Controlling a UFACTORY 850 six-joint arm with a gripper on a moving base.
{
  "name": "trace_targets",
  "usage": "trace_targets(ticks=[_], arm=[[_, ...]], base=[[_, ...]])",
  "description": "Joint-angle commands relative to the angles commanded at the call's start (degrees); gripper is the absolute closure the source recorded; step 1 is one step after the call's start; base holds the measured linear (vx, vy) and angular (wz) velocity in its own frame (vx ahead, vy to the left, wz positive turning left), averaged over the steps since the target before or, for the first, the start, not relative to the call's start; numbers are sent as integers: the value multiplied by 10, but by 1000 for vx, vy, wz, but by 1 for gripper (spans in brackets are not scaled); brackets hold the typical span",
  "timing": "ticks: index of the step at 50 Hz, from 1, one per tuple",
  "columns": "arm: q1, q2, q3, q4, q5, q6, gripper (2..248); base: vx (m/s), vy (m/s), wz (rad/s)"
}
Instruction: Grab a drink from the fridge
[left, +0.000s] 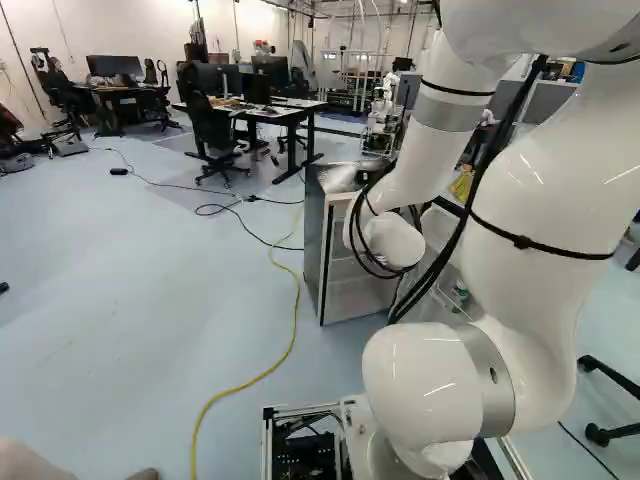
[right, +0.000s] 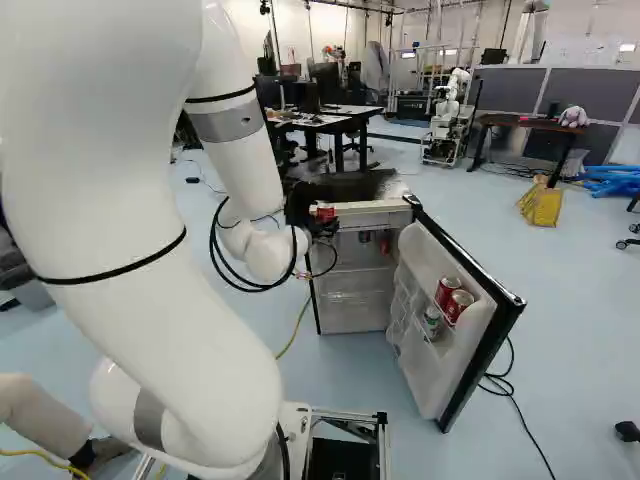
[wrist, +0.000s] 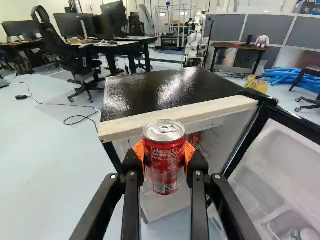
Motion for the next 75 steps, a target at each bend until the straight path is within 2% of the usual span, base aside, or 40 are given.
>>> trace_targets(ticks=[56, 75], arm=[[5, 16, -71, 0, -82, 0, 155], [6, -8, -103, 0, -97, 0, 155]], base=[[0, 0, 0], [0, 0, 0]])
